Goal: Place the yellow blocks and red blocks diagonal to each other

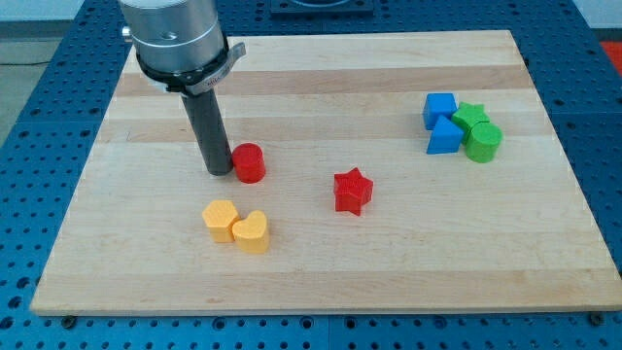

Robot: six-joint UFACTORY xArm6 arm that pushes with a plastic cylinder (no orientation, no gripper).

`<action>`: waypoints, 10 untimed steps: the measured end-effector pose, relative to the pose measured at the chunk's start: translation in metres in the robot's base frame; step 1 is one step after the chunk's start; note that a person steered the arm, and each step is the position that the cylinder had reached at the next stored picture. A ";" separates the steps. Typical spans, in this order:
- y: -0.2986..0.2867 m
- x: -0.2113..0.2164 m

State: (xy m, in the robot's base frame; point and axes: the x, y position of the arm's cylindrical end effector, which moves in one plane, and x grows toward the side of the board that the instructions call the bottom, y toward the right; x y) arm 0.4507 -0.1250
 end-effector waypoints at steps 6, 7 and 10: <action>0.100 0.000; 0.100 0.000; 0.075 0.005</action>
State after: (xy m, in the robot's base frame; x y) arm 0.4554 -0.0505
